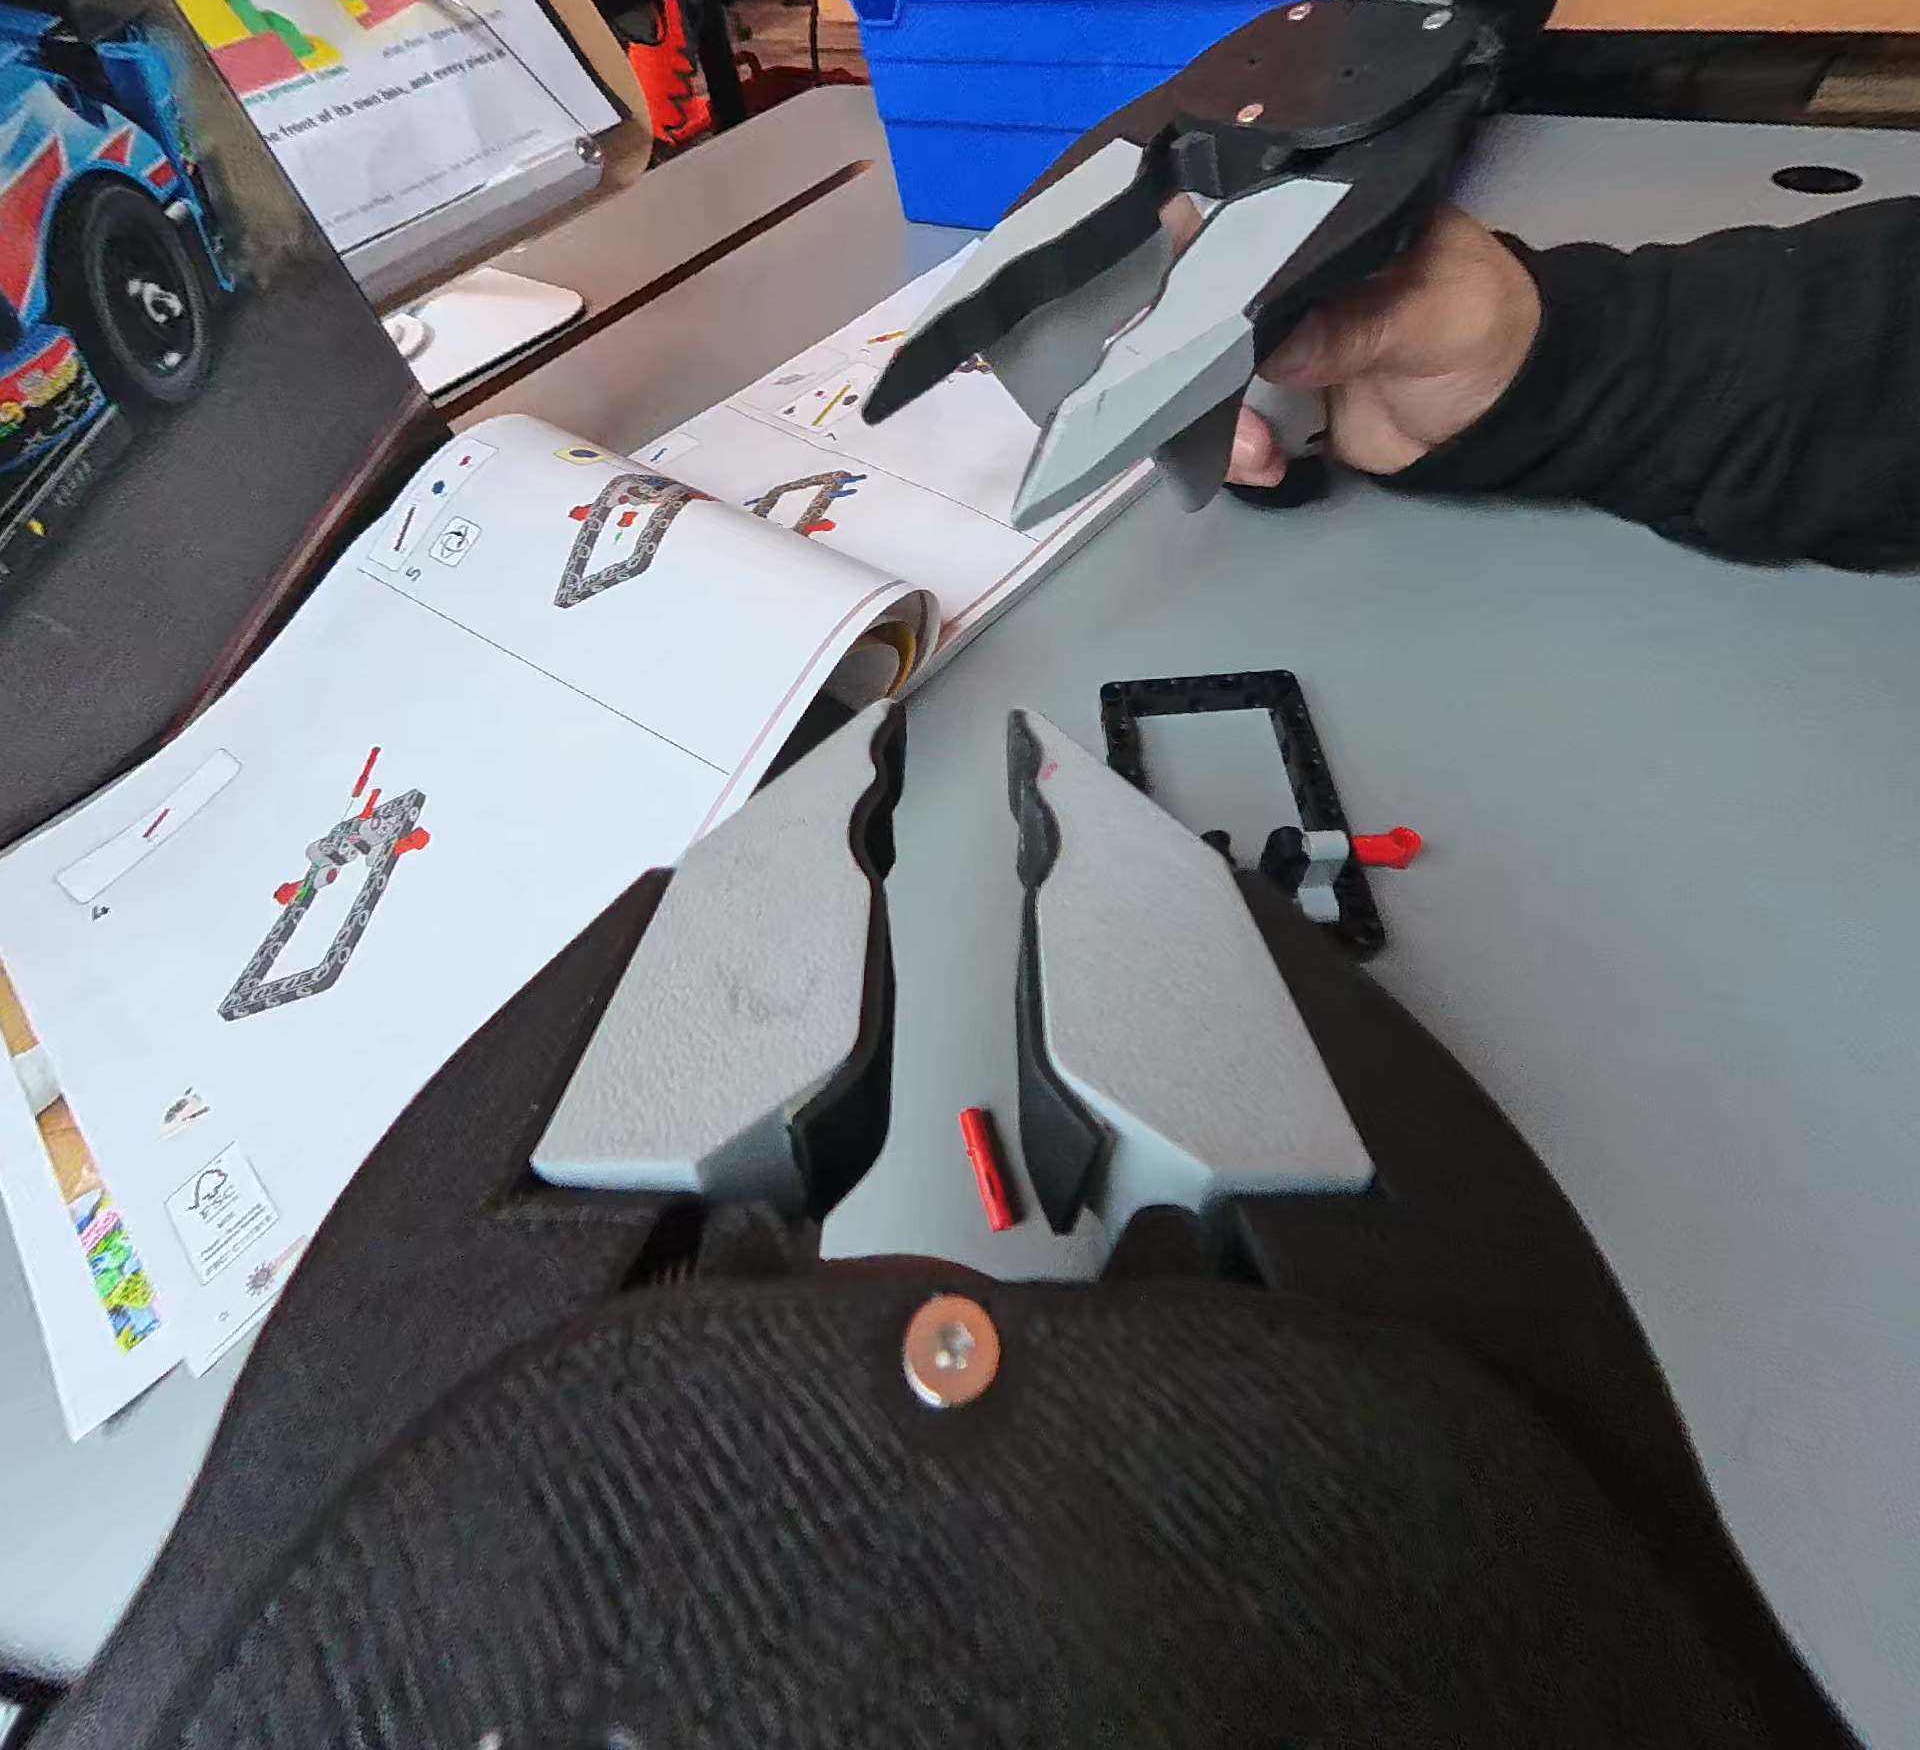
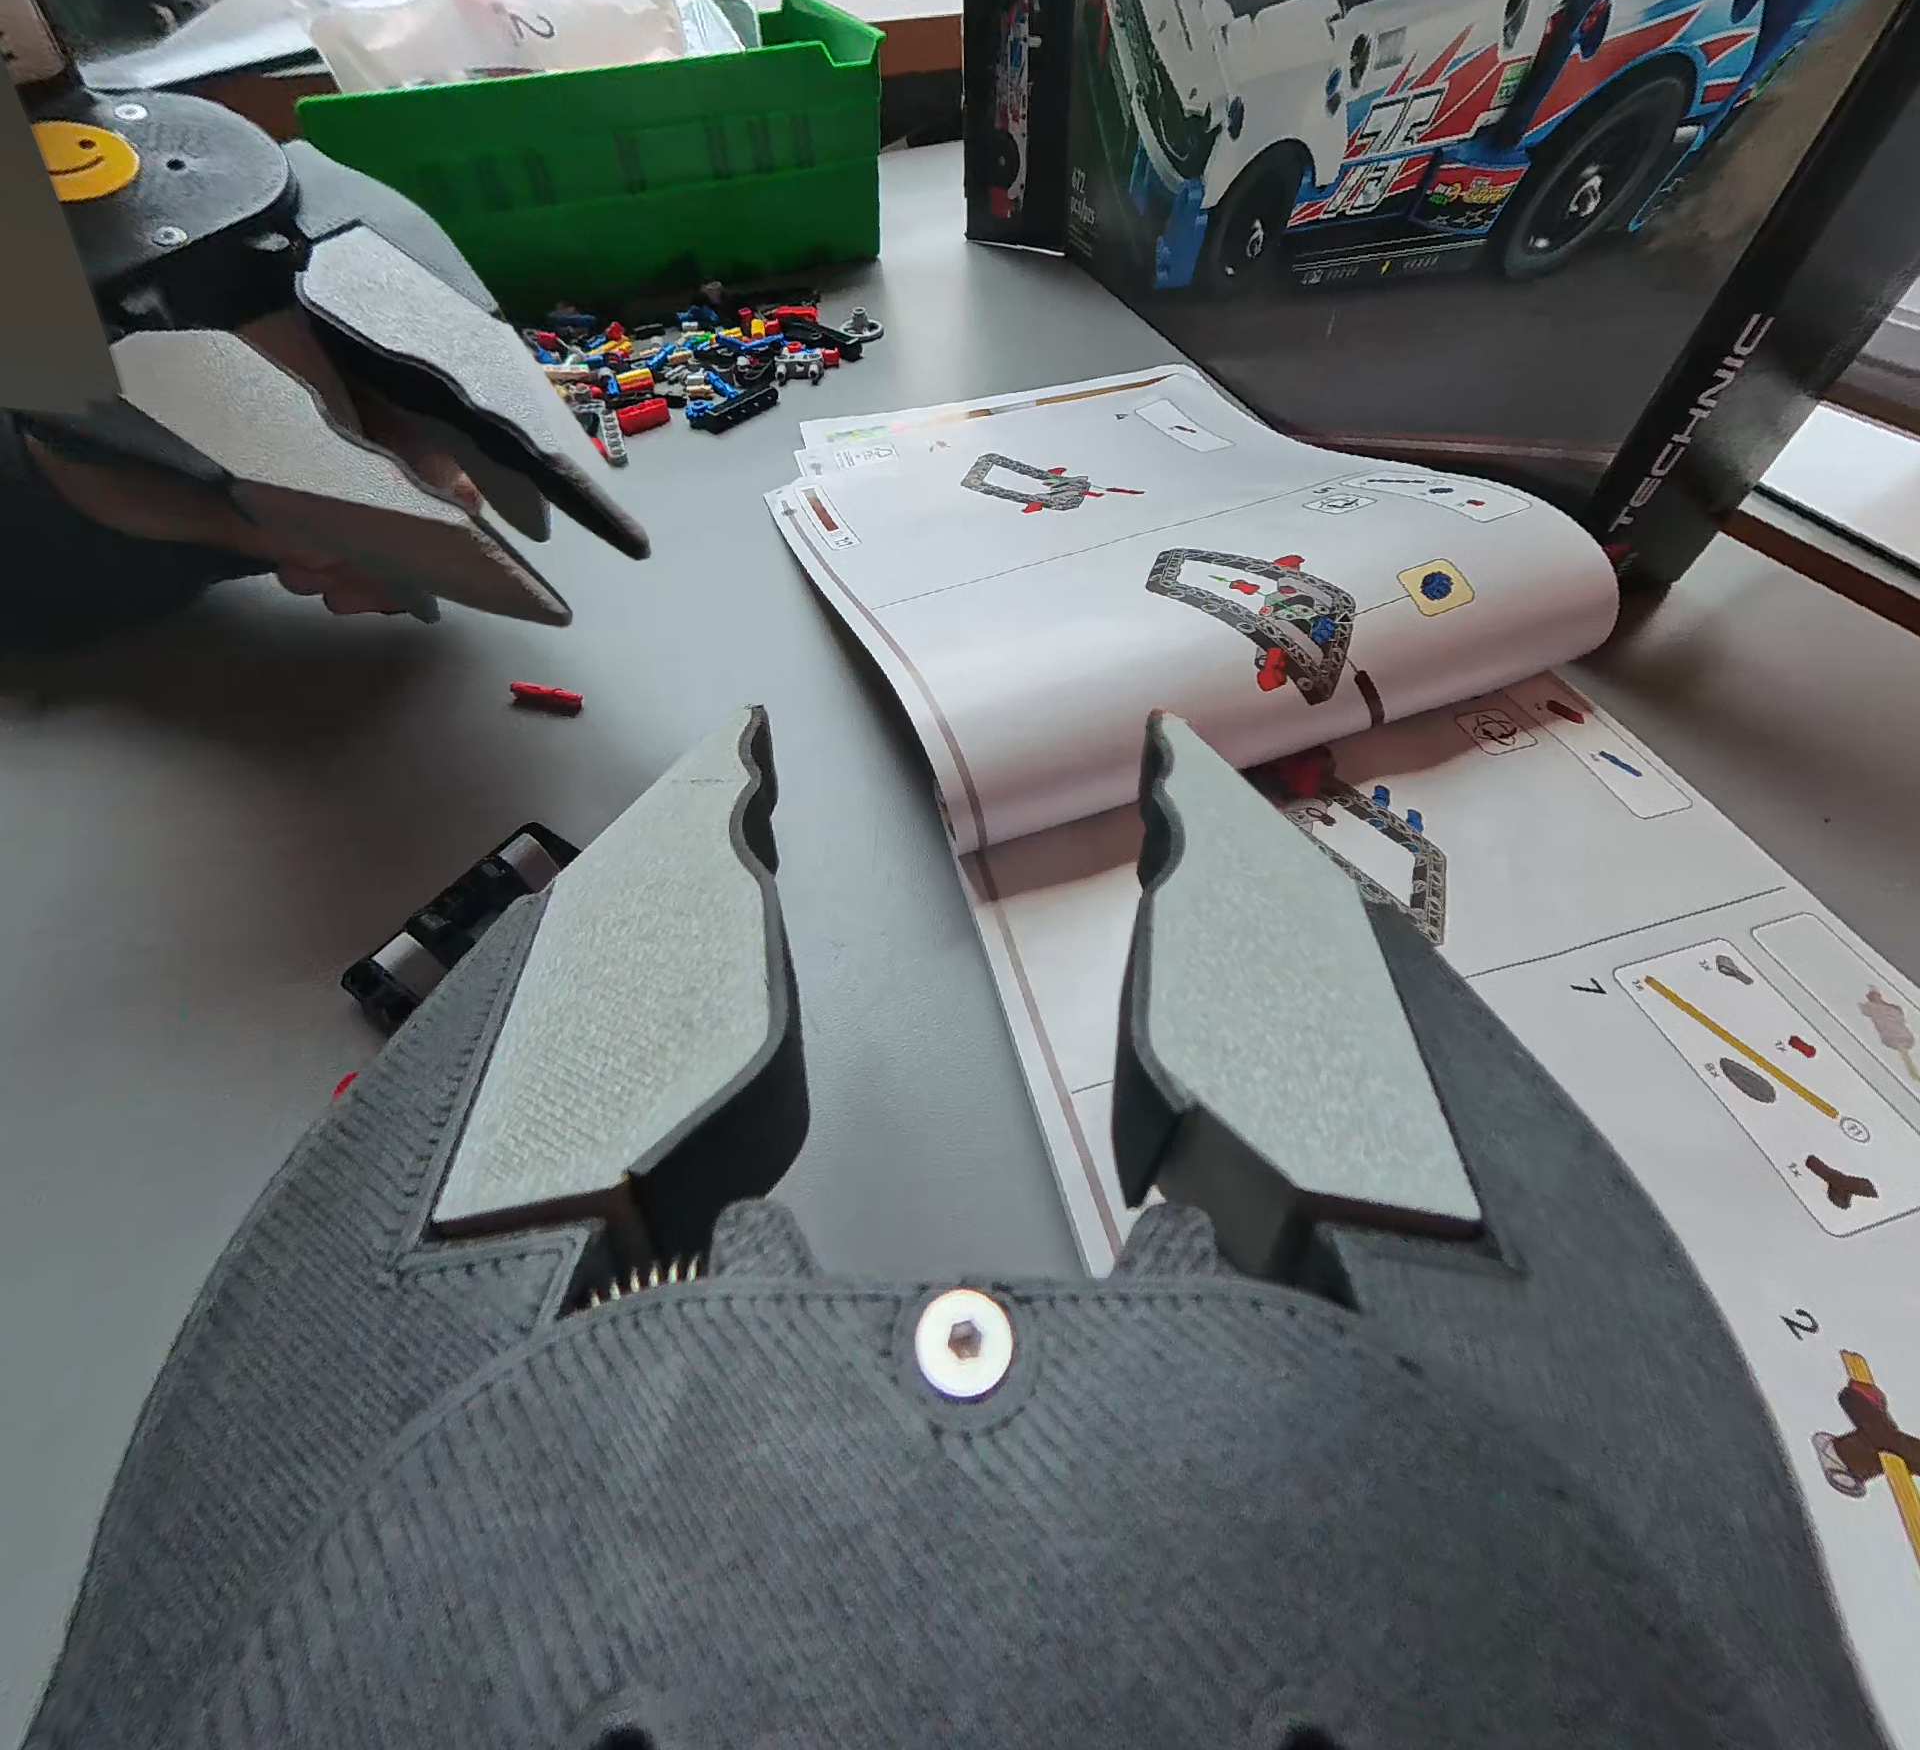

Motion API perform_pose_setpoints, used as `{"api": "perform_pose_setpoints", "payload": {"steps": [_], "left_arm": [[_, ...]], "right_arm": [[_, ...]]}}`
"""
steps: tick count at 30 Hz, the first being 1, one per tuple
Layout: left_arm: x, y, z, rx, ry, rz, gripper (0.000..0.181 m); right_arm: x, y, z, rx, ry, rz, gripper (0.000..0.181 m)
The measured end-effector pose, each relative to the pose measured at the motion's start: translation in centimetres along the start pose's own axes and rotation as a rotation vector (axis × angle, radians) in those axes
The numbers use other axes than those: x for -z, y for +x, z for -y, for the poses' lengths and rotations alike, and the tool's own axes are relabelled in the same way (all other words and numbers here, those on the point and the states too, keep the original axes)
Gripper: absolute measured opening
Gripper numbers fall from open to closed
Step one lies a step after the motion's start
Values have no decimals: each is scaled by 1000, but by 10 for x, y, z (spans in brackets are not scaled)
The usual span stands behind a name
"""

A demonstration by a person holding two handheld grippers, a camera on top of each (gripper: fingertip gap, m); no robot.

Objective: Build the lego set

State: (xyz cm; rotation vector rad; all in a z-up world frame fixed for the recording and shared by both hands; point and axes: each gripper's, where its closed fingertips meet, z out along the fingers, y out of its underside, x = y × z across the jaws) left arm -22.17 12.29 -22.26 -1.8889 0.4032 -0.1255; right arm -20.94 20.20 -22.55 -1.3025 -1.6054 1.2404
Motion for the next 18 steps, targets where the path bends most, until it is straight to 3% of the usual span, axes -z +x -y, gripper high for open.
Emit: {"api": "perform_pose_setpoints", "payload": {"steps": [18], "left_arm": [[-6,18,-11,-159,-77,-15,18]], "right_arm": [[-1,1,5,-2,31,18,49]]}}
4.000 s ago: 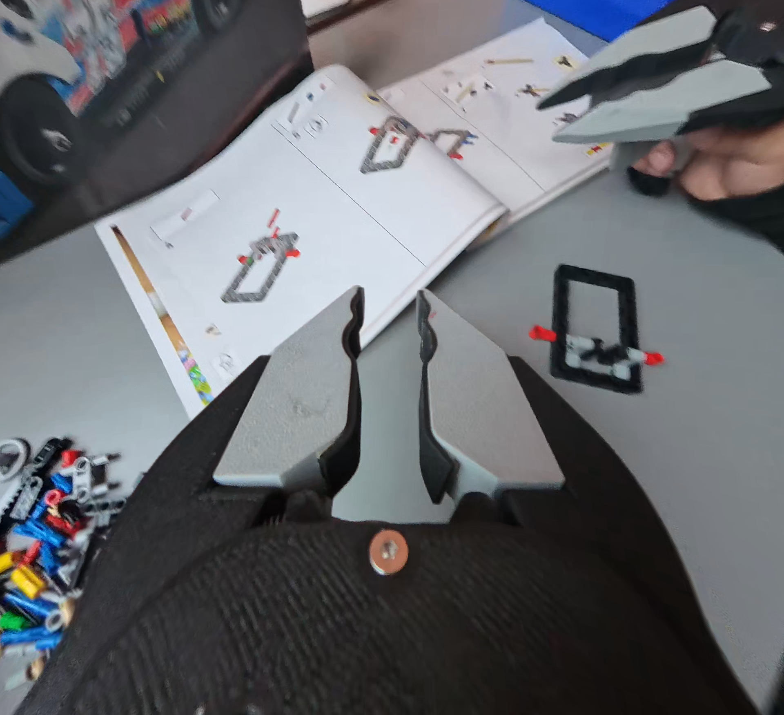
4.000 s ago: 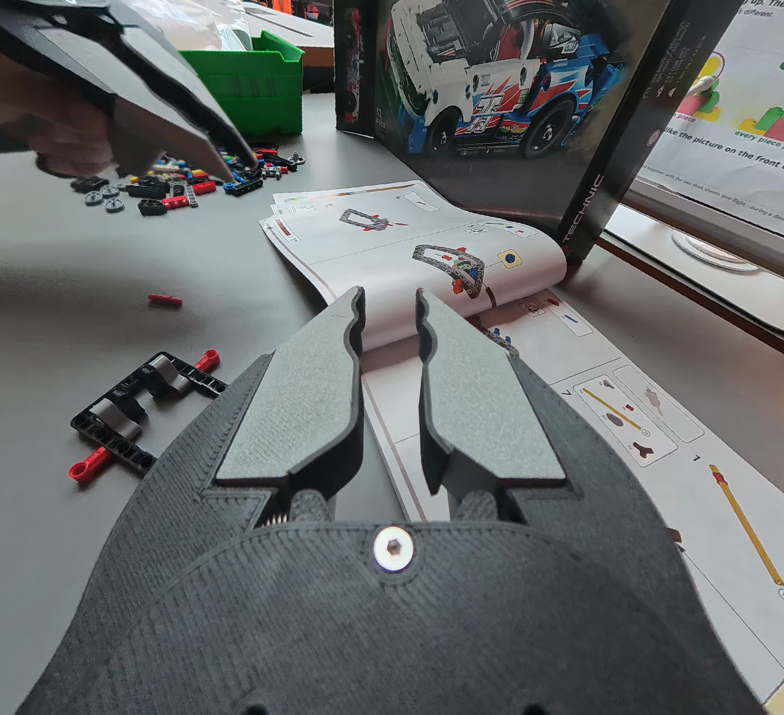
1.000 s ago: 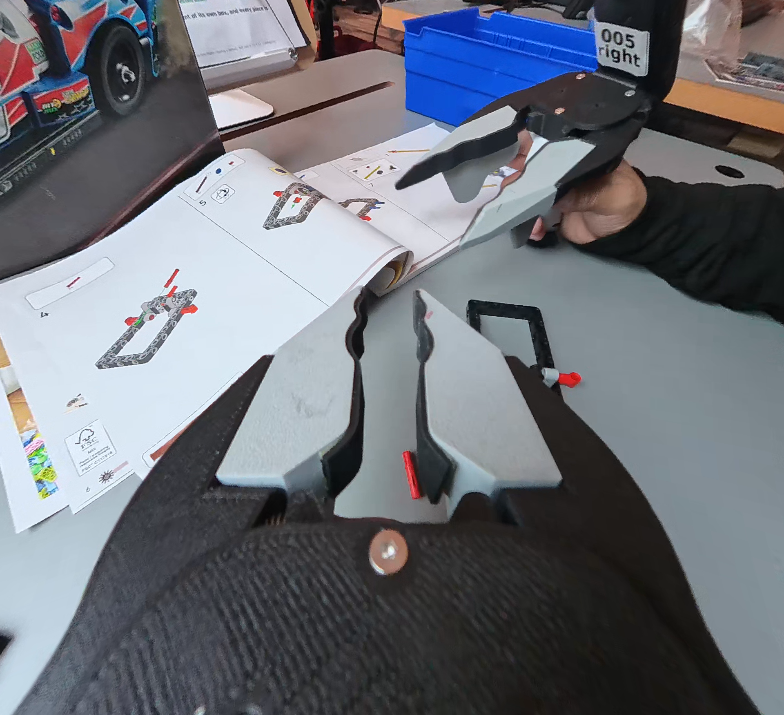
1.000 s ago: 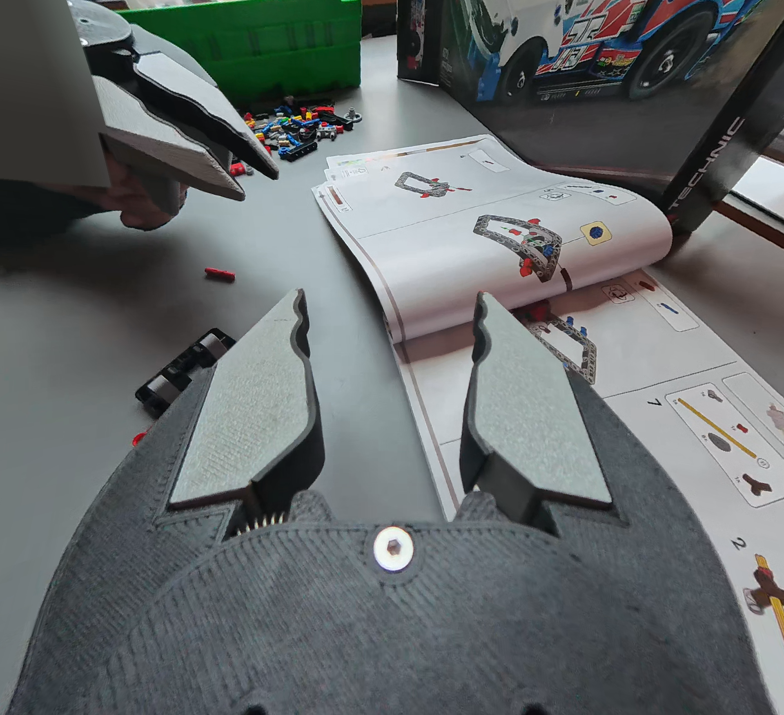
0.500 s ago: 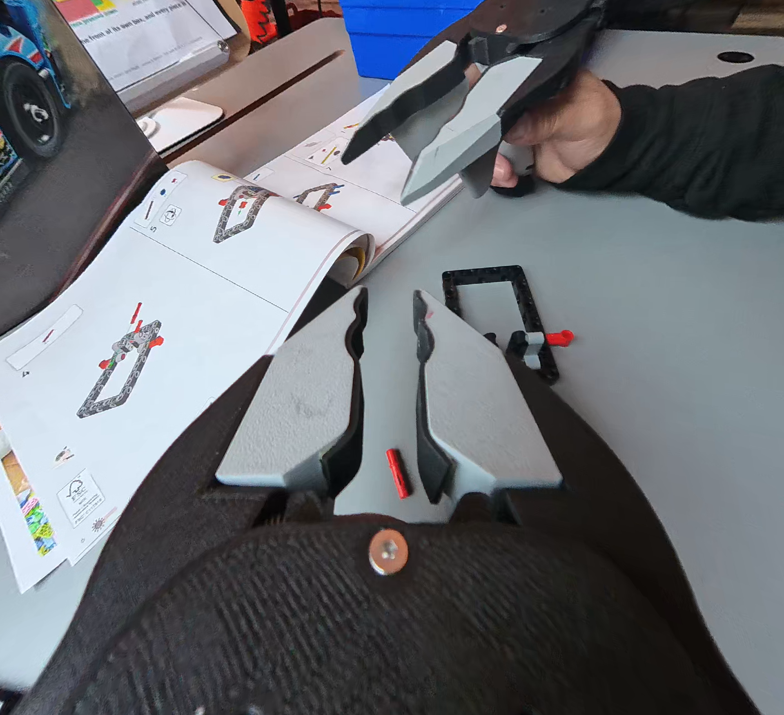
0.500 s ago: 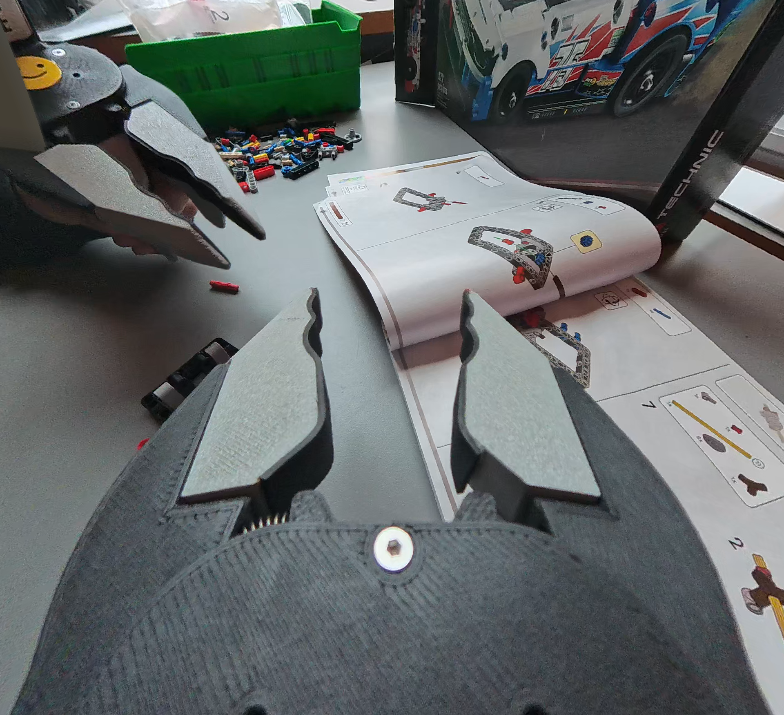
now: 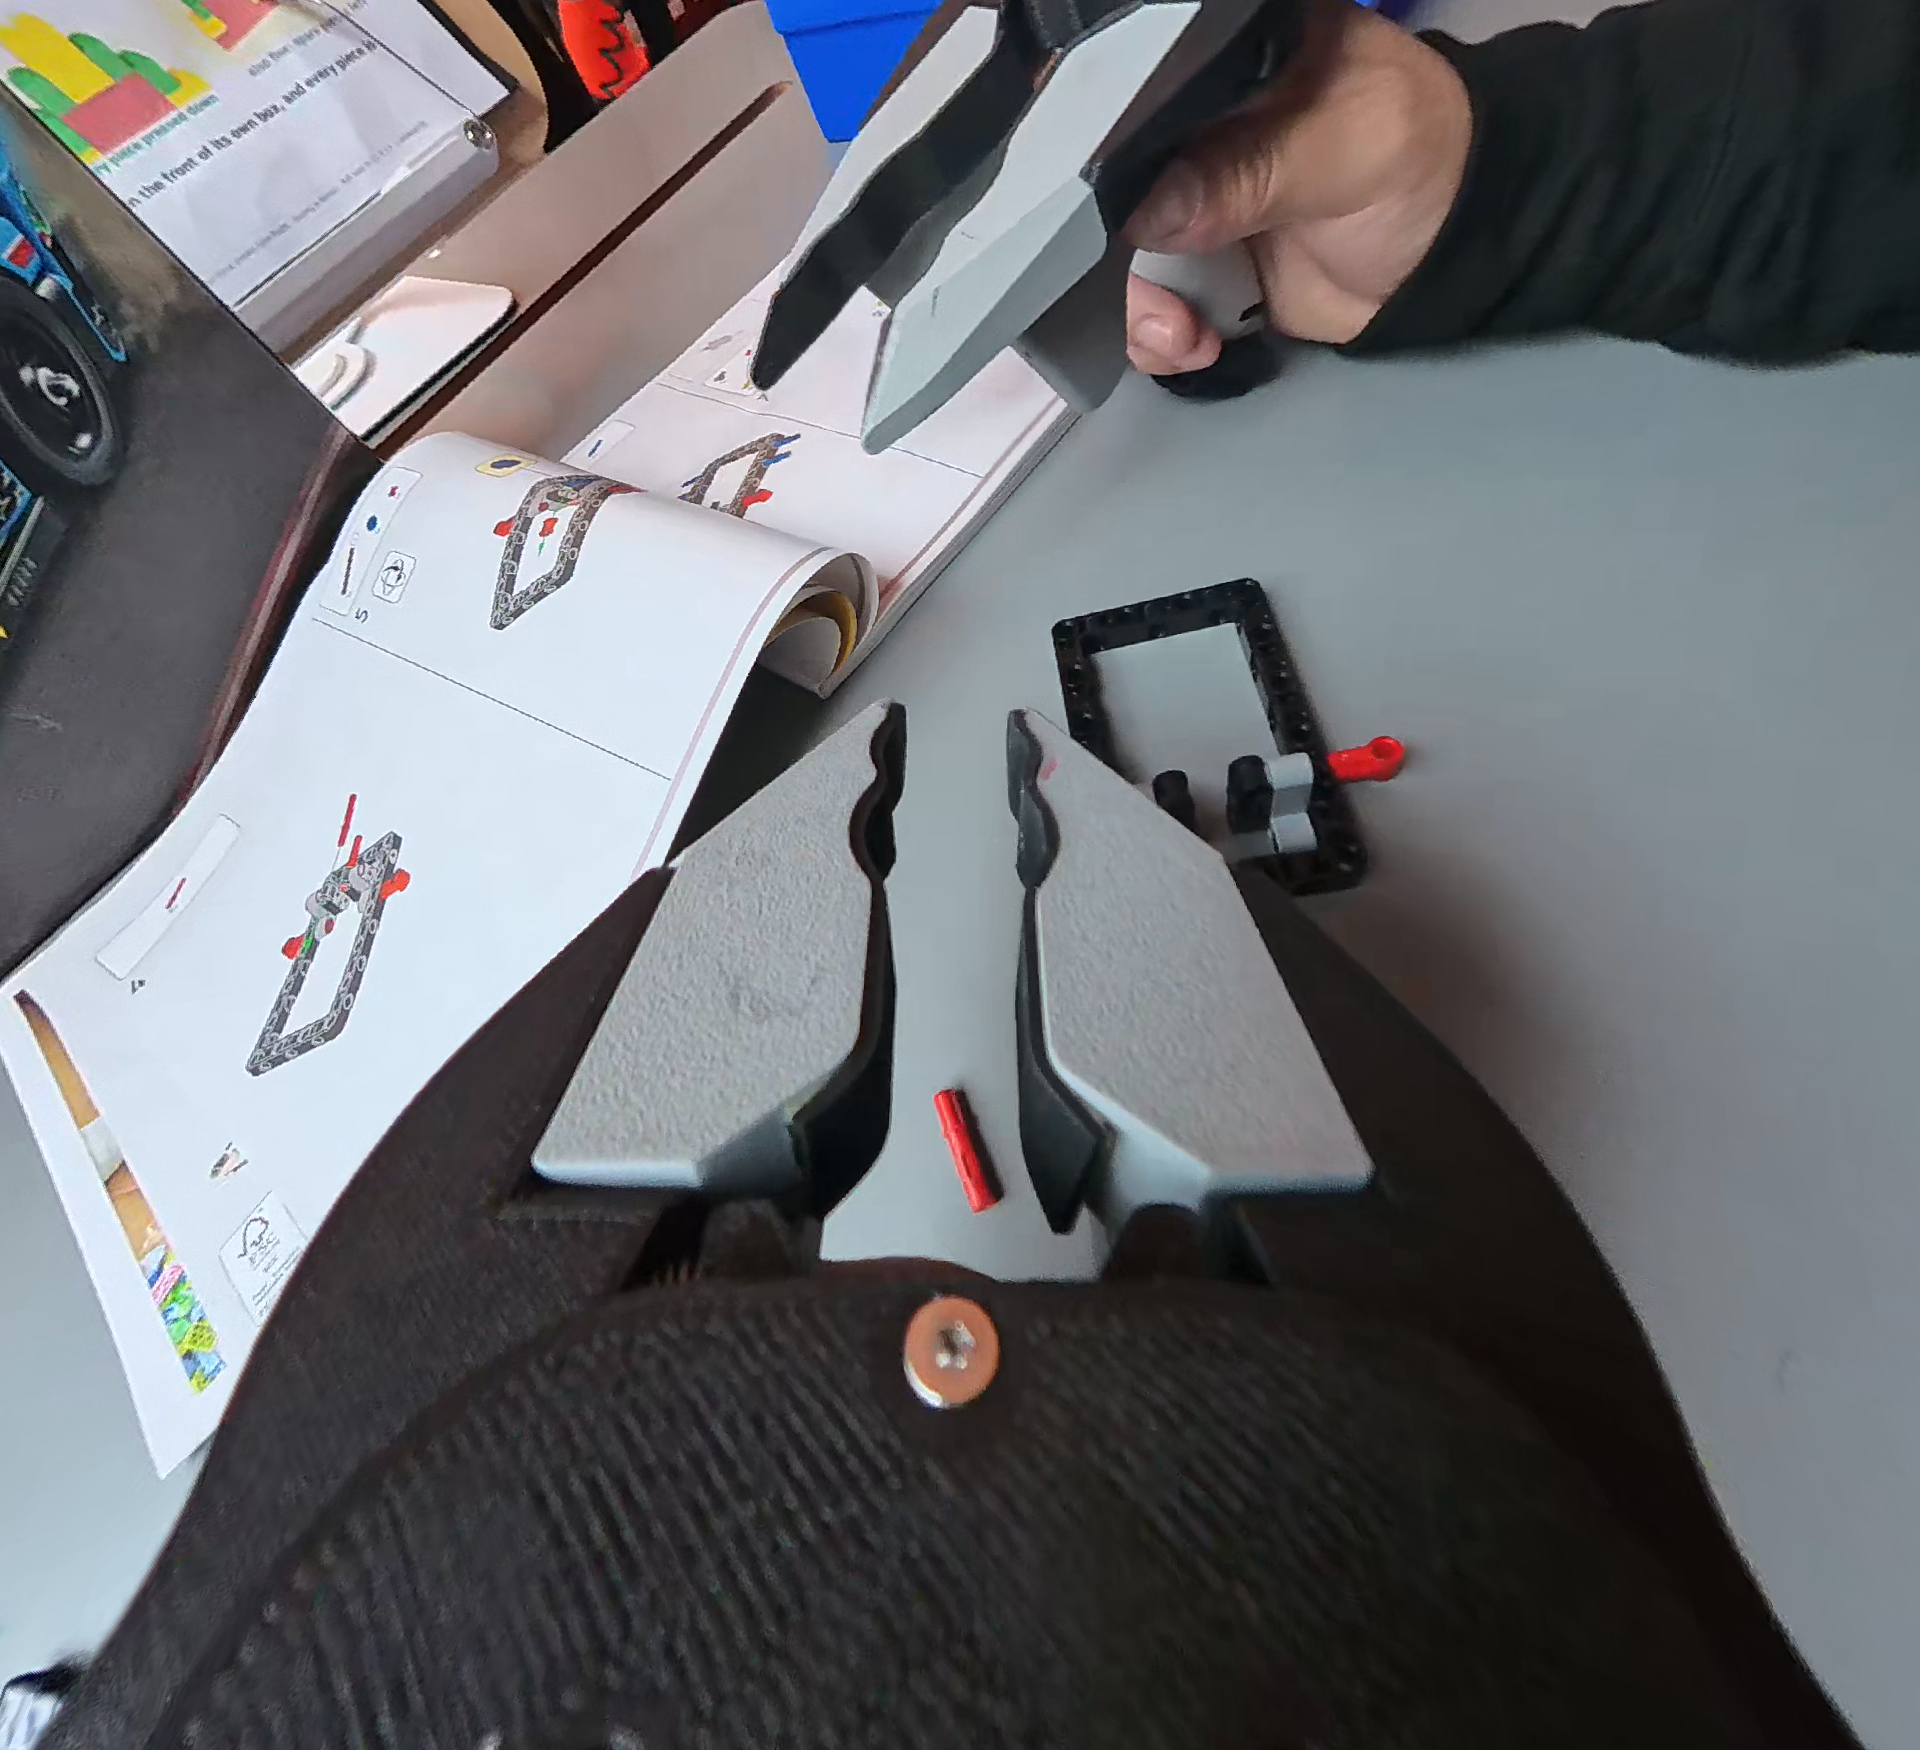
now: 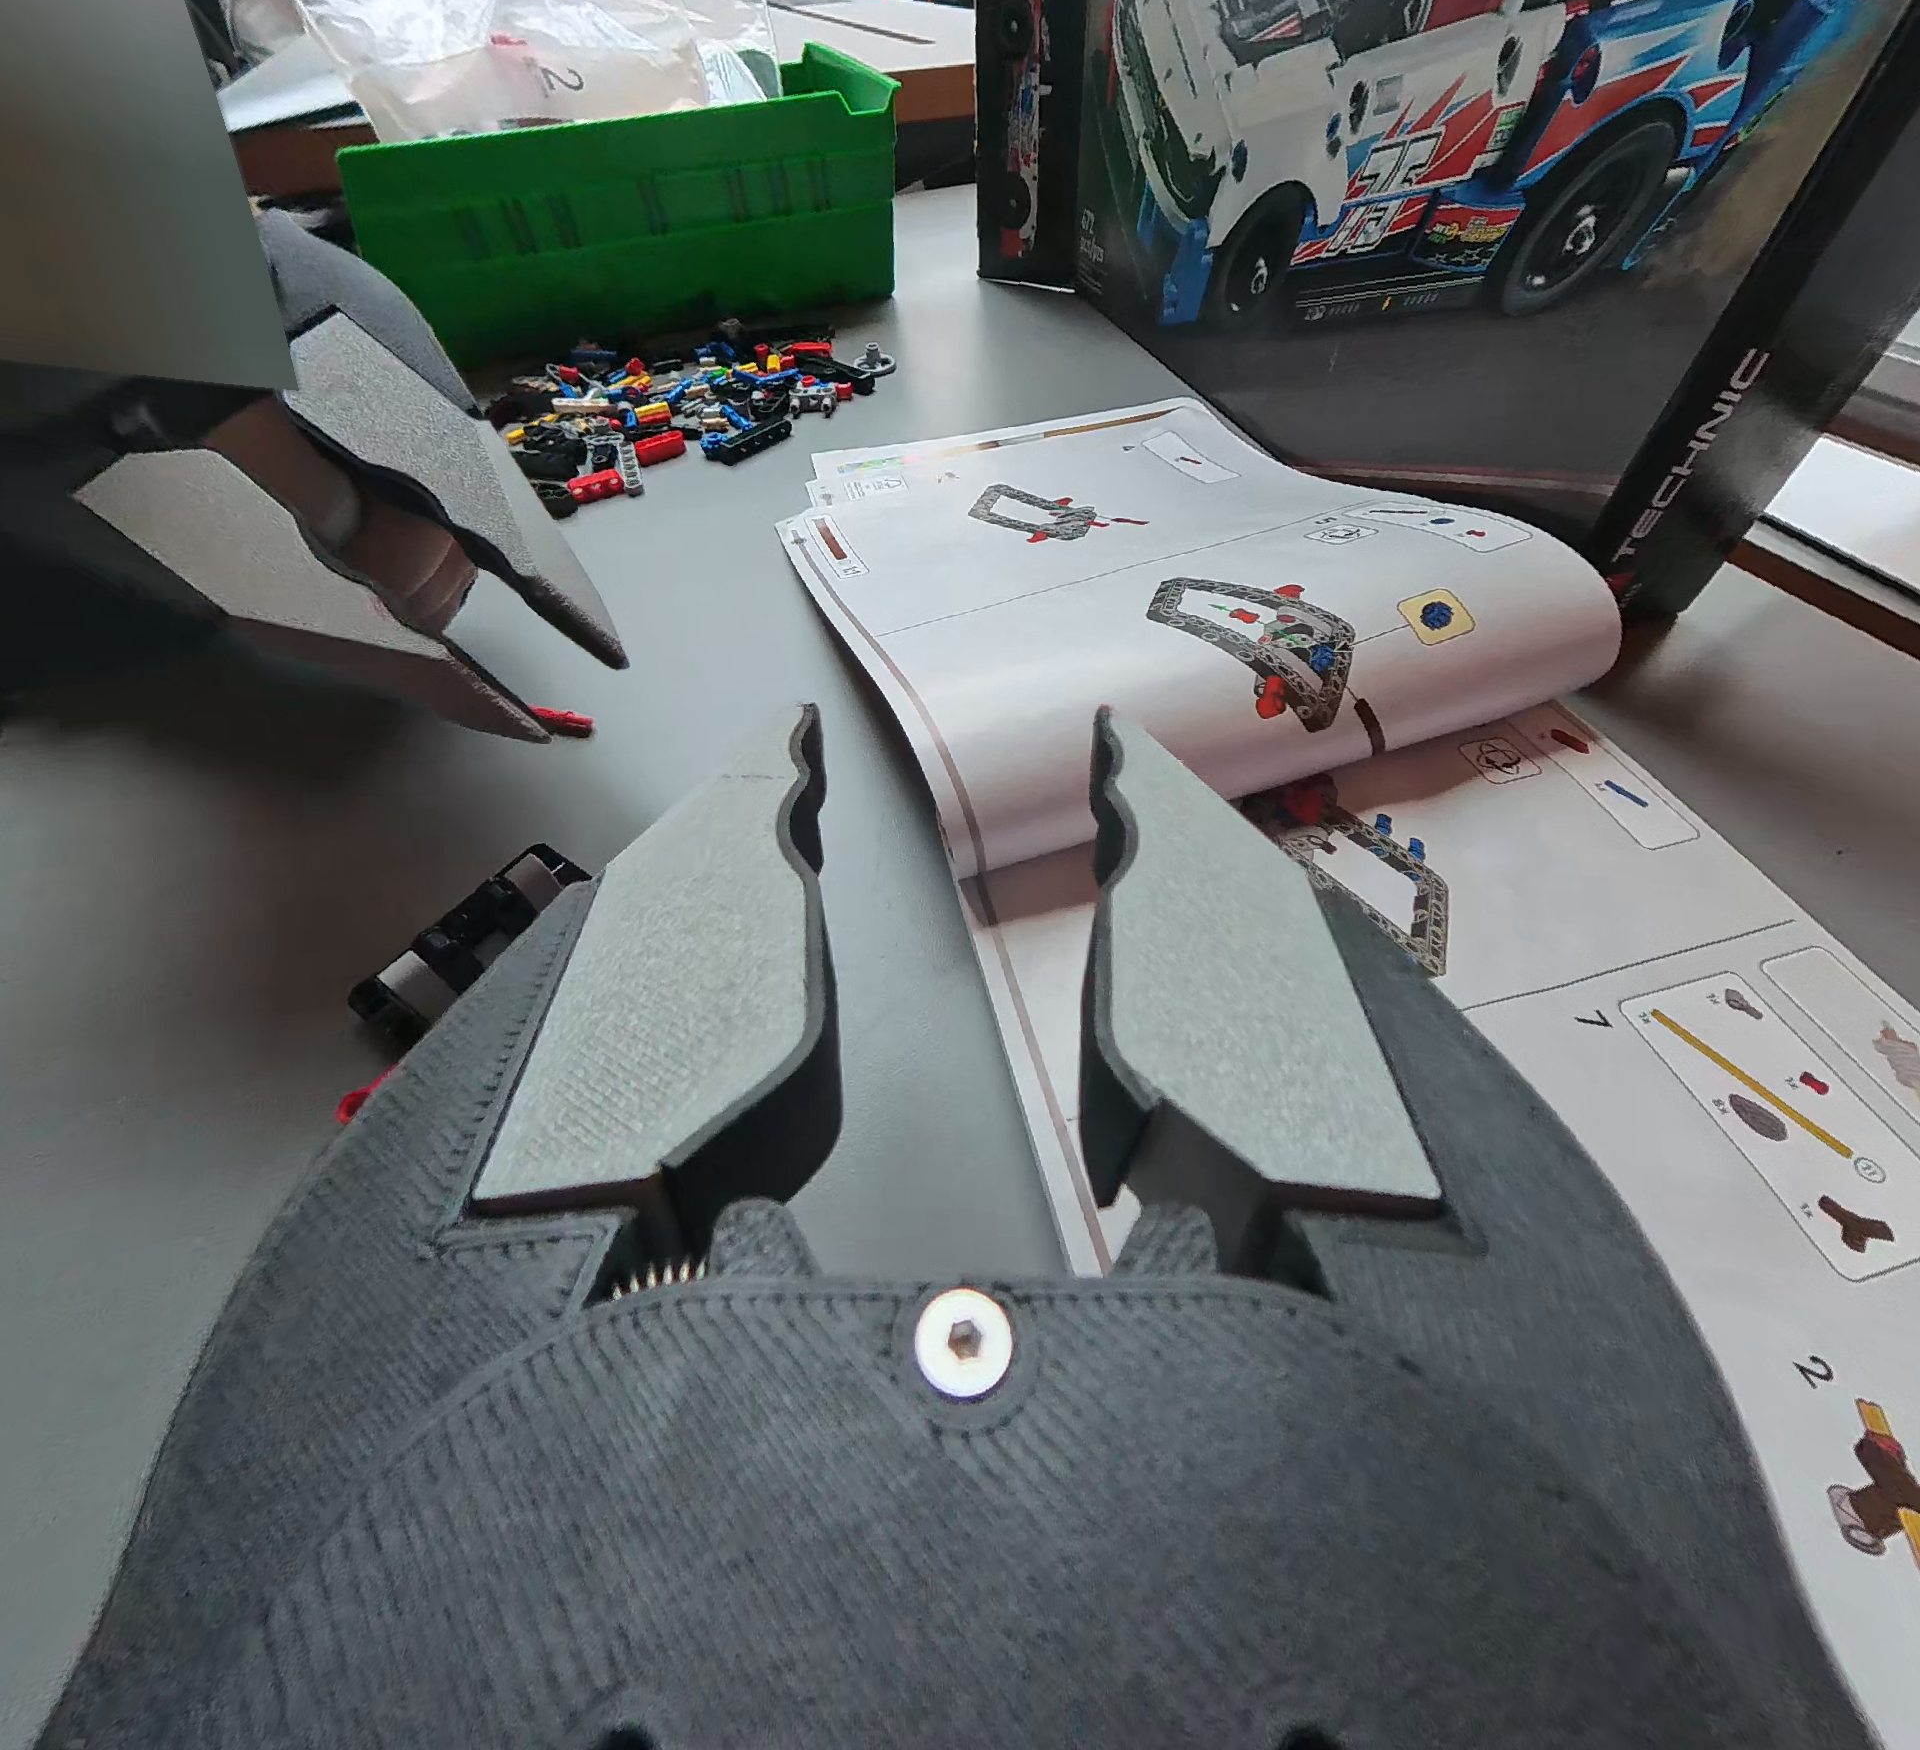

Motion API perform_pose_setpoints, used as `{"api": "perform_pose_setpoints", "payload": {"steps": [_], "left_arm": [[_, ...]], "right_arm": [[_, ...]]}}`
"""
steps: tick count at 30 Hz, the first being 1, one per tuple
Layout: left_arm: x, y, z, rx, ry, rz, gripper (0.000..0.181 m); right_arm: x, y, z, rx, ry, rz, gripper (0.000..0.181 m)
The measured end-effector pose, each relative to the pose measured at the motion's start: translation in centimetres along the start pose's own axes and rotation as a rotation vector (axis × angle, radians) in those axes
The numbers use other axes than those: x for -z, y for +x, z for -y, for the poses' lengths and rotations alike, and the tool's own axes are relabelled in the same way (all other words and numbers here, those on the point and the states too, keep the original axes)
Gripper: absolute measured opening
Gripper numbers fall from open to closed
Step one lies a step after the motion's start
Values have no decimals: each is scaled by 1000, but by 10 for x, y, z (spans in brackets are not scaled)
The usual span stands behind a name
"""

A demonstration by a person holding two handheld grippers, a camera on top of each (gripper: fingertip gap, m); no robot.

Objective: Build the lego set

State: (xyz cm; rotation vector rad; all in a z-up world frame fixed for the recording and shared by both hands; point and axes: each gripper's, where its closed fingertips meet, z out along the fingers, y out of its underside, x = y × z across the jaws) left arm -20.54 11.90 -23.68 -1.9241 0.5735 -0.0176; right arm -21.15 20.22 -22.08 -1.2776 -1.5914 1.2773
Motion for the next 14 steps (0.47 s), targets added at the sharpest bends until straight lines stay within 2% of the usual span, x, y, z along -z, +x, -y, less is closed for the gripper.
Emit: {"api": "perform_pose_setpoints", "payload": {"steps": [5,14], "left_arm": [[-2,3,-1,-28,-5,-7,17],[-2,-8,-7,21,-33,31,14]], "right_arm": [[0,-3,0,26,-3,2,27],[-4,-5,-5,70,-39,-15,12]]}}
